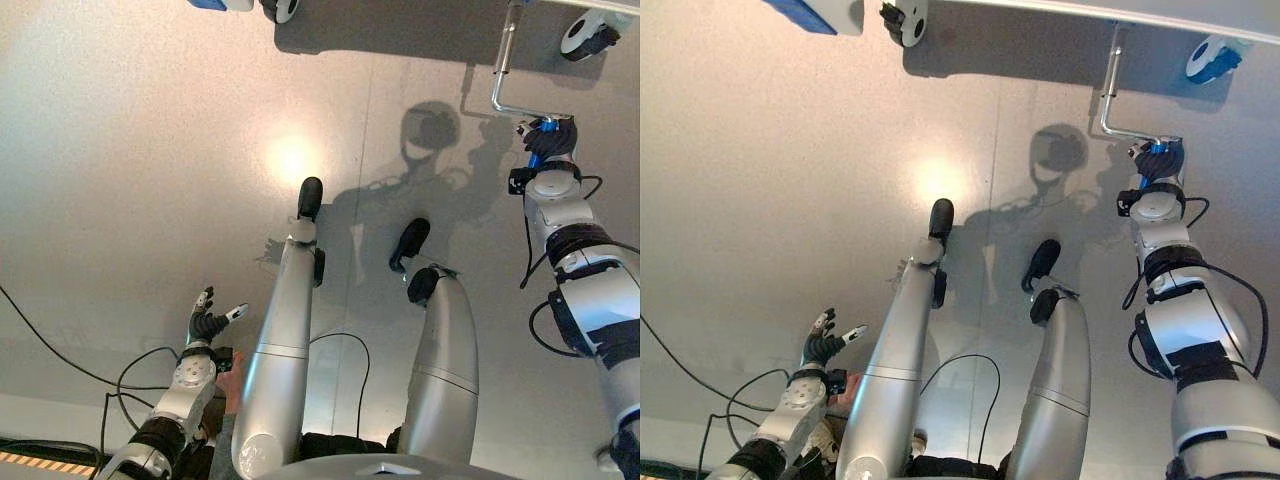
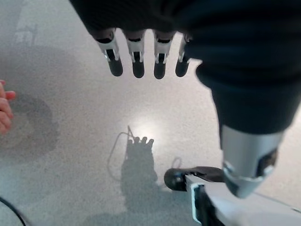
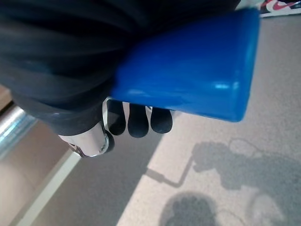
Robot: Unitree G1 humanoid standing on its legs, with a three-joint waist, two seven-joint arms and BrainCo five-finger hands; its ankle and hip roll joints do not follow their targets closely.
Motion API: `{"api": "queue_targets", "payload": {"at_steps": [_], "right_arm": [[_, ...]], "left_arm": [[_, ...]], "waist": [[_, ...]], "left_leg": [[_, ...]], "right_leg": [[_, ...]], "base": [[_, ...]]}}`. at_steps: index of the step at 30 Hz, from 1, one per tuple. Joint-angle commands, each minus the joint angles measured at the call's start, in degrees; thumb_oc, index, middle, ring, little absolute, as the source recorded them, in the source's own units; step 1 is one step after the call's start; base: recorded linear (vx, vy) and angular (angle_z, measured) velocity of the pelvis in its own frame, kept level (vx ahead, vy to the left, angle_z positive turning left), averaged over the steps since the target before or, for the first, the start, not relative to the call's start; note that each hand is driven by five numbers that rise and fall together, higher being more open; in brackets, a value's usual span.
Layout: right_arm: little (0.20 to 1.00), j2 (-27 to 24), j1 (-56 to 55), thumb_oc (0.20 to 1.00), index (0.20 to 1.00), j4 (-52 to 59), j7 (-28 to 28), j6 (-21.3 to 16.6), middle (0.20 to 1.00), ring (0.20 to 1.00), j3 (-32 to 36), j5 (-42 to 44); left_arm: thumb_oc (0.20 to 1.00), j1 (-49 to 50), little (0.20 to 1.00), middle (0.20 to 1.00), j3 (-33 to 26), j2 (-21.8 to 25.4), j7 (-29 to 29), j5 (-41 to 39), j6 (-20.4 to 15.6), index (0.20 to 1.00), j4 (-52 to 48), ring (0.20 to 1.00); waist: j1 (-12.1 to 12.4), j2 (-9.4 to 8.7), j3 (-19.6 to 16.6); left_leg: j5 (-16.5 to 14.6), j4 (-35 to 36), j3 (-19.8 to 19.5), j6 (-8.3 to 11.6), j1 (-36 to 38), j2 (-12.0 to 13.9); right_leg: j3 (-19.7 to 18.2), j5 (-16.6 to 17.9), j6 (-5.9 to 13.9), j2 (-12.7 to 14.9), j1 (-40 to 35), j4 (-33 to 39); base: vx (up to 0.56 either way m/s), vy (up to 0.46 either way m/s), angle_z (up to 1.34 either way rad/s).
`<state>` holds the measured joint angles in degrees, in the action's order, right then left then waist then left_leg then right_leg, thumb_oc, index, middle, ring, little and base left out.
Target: Raise the hospital bed
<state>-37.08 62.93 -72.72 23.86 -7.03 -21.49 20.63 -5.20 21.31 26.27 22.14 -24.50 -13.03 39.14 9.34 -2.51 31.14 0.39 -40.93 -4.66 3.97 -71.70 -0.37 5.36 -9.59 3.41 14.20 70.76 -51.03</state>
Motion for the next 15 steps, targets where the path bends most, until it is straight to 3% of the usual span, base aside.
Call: {"api": "queue_targets", "payload": {"at_steps": [1,9,15], "right_arm": [[0.200,-10.44,-6.24,0.200,0.200,-8.63,2.74,4.77,0.200,0.200,2.74,-1.45],[0.200,-8.46,-4.94,0.200,0.200,-9.90,2.74,5.34,0.200,0.200,2.67,-1.83],[0.200,-3.25,-4.28,0.200,0.200,-9.84,2.74,5.41,0.200,0.200,3.83,0.22]], "left_arm": [[1.000,4.10,1.000,1.000,1.85,-2.69,1.32,-2.35,-0.32,1.000,-0.01,1.000],[1.000,3.79,1.000,1.000,3.37,-2.35,1.91,-2.31,0.04,1.000,-1.50,1.000],[1.000,3.21,1.000,1.000,4.00,-2.63,2.53,-2.39,0.58,1.000,-1.58,1.000]], "waist": [[-0.63,8.68,-1.35],[0.93,10.84,-1.35],[1.64,11.80,-1.35]], "left_leg": [[-6.39,-6.86,-3.60,1.62,-1.49,2.09],[-7.30,-12.00,-3.87,1.66,-6.21,0.79],[-7.88,-14.34,-3.94,1.70,-8.48,0.12]], "right_leg": [[2.49,-2.94,3.41,-1.00,0.95,-4.71],[2.95,-4.84,2.93,-0.19,5.21,-10.13],[3.01,-5.97,2.63,0.31,6.87,-12.37]], "base": [[0.02,-0.015,0.09],[0.02,-0.004,0.13],[0.02,0.004,-0.01]]}}
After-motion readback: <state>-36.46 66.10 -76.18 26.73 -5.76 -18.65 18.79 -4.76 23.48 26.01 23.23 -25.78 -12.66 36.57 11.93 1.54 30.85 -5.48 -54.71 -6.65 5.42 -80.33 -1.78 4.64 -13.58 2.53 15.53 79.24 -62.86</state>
